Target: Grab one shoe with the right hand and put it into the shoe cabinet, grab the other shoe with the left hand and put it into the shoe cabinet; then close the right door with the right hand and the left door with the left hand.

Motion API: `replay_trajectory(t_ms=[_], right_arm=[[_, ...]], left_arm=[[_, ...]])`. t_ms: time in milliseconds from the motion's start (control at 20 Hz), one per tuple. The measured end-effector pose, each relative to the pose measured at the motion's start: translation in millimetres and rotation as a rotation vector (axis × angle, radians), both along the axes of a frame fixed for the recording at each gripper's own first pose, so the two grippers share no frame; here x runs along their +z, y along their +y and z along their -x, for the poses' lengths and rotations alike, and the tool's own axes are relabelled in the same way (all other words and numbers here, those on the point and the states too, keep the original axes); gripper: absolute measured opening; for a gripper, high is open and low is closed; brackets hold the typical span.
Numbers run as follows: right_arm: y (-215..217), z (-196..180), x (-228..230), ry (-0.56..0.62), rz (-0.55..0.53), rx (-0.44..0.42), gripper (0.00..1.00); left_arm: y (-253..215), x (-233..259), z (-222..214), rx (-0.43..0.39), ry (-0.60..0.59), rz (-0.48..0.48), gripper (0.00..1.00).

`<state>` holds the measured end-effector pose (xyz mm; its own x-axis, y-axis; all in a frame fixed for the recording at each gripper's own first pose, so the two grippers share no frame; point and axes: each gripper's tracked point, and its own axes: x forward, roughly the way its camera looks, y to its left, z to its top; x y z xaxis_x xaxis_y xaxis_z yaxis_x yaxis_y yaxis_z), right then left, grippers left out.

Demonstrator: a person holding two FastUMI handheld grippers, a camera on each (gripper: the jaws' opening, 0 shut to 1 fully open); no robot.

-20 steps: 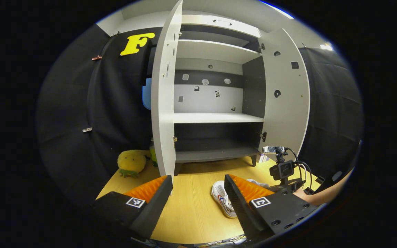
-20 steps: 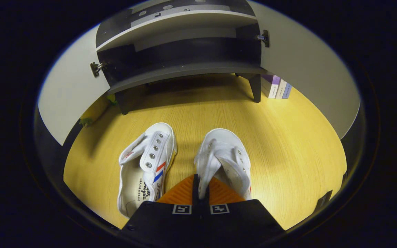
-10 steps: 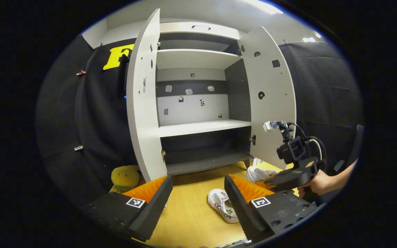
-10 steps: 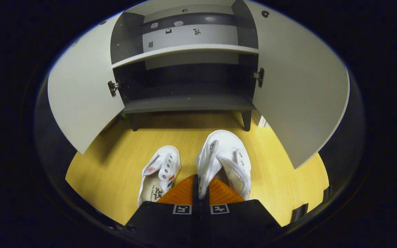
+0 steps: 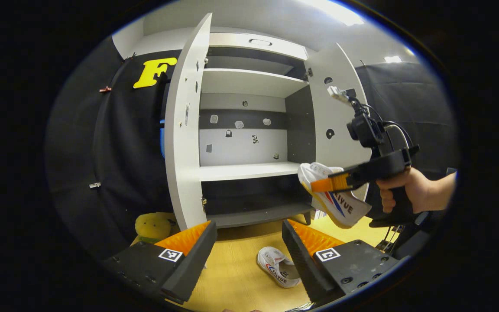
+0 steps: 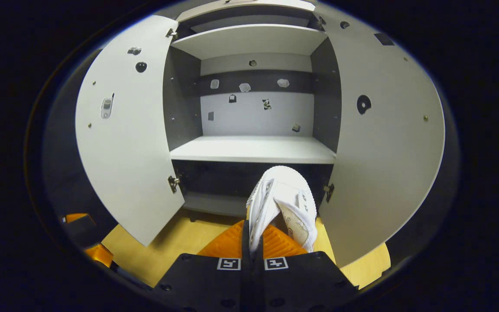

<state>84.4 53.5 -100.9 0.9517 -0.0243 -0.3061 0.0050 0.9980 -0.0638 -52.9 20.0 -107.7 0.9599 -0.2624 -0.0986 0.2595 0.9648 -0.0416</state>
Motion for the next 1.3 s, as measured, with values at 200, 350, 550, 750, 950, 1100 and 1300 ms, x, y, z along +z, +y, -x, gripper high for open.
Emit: replay_trajectory(t_ms=[200,350,550,750,950,1100,1300], right_arm=[[9.3,-34.5,47.2,-0.074,0.044,0.035,0.05],[12.7,-68.8,74.6,-0.113,0.039,0.058,0.05],[4.8,-120.9,103.1,-0.144,0.029,0.063,0.04],[-9.8,-178.4,121.9,-0.172,0.068,0.069,0.05],[-26.6,-242.5,113.0,-0.118,0.094,0.053,0.04],[-31.7,-282.6,100.6,-0.066,0.121,0.052,0.05],[-35.4,-320.6,74.8,0.020,0.162,0.049,0.04]], left_arm=[[-1.0,5.4,-3.3,0.007,-0.006,0.013,0.95],[1.2,6.4,-10.2,0.038,-0.001,0.018,0.95],[6.4,9.3,-20.4,0.099,0.001,0.039,0.95],[12.4,9.9,-25.7,0.180,0.013,0.061,0.95],[17.2,10.8,-25.6,0.244,0.023,0.055,0.95],[19.4,11.3,-25.4,0.276,0.027,0.043,0.95],[21.5,8.2,-21.4,0.309,0.037,0.027,0.95]])
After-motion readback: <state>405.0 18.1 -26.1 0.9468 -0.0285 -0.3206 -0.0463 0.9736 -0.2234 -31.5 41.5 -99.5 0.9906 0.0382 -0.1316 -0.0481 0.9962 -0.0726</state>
